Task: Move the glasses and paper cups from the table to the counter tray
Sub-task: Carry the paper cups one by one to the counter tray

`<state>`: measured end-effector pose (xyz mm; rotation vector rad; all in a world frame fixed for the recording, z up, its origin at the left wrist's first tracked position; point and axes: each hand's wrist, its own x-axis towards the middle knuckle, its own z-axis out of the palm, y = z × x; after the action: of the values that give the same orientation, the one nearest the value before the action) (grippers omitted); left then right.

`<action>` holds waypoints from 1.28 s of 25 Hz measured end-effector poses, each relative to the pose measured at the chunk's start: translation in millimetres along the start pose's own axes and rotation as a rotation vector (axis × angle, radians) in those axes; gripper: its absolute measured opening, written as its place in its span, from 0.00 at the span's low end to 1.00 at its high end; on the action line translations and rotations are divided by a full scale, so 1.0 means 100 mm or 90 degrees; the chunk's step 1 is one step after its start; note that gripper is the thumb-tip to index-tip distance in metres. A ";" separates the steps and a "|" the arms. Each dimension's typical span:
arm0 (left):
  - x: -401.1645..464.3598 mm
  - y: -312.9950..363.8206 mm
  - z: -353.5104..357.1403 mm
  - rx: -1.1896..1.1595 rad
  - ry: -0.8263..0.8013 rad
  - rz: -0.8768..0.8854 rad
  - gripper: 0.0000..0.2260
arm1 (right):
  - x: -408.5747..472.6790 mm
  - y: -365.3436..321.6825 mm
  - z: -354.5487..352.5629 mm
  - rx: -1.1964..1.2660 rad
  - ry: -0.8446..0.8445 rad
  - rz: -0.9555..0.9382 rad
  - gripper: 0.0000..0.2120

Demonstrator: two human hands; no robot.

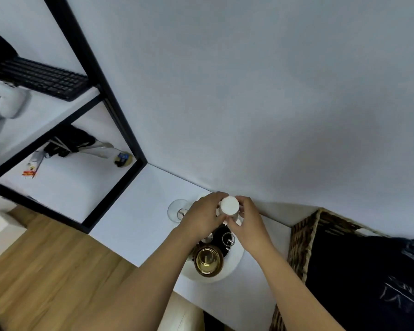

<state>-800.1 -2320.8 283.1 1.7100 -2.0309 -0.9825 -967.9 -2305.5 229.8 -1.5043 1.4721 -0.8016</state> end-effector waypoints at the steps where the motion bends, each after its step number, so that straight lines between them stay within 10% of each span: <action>1: 0.04 -0.03 0.03 0.017 -0.016 -0.001 0.23 | 0.03 0.05 0.02 -0.003 -0.009 0.007 0.23; 19: 0.55 -0.14 0.31 0.389 -0.175 -0.070 0.21 | 0.35 0.44 0.19 -0.082 -0.110 0.080 0.19; 32: 0.51 -0.09 0.24 0.331 -0.187 -0.063 0.21 | 0.29 0.40 0.19 -0.141 -0.119 0.087 0.22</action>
<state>-820.8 -2362.4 250.3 2.0308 -2.5890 -0.8197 -965.4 -2328.8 182.5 -1.5733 1.5403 -0.4147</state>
